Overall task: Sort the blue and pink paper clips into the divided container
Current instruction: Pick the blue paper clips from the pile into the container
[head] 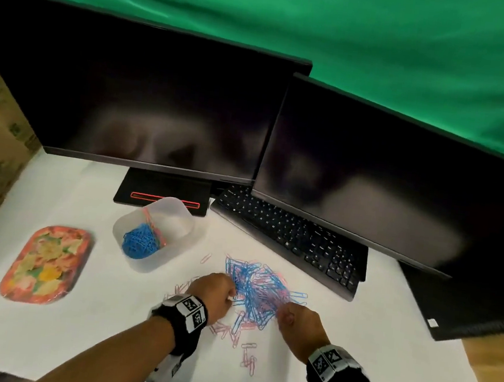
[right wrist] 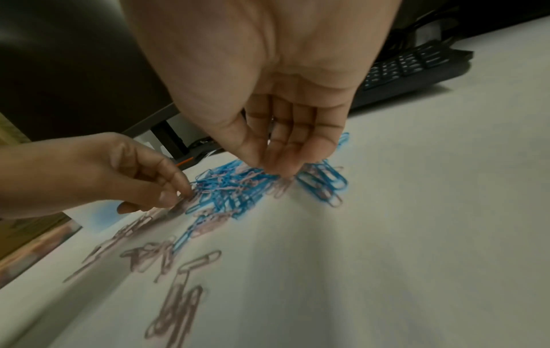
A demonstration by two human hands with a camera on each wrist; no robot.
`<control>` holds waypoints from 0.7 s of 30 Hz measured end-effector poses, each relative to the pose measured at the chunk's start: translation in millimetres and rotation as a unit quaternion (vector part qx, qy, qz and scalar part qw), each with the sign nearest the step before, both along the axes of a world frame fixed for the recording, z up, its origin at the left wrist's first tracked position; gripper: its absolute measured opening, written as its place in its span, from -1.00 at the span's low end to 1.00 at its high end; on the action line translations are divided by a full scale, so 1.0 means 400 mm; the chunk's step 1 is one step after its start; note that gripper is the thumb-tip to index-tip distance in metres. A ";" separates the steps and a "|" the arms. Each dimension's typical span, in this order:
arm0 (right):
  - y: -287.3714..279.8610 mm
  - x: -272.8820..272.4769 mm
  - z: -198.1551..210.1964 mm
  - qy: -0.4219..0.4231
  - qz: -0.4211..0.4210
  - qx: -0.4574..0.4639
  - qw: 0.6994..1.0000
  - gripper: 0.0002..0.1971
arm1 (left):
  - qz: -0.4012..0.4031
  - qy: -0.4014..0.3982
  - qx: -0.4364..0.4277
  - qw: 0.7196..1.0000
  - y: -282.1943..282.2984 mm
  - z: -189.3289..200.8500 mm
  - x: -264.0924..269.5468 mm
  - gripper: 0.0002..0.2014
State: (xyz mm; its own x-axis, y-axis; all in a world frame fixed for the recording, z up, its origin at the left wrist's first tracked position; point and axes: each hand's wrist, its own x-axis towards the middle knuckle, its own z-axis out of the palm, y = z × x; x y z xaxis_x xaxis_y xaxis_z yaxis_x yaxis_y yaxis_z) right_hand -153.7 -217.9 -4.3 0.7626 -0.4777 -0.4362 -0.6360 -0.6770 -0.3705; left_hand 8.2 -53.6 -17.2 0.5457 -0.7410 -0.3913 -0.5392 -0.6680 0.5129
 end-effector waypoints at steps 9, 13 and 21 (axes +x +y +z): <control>-0.017 -0.043 -0.013 -0.018 0.009 0.013 1.000 -0.77 | -0.017 -0.066 0.056 0.996 -0.028 -0.030 -0.034 -0.83; -0.006 -0.013 -0.006 -0.053 0.030 0.045 0.997 -0.82 | -0.012 -0.039 0.051 0.998 -0.018 -0.017 -0.039 -0.95; 0.076 0.101 -0.023 -0.008 0.112 -0.044 0.993 -0.77 | 0.165 0.075 -0.082 0.980 0.018 -0.009 -0.028 -0.72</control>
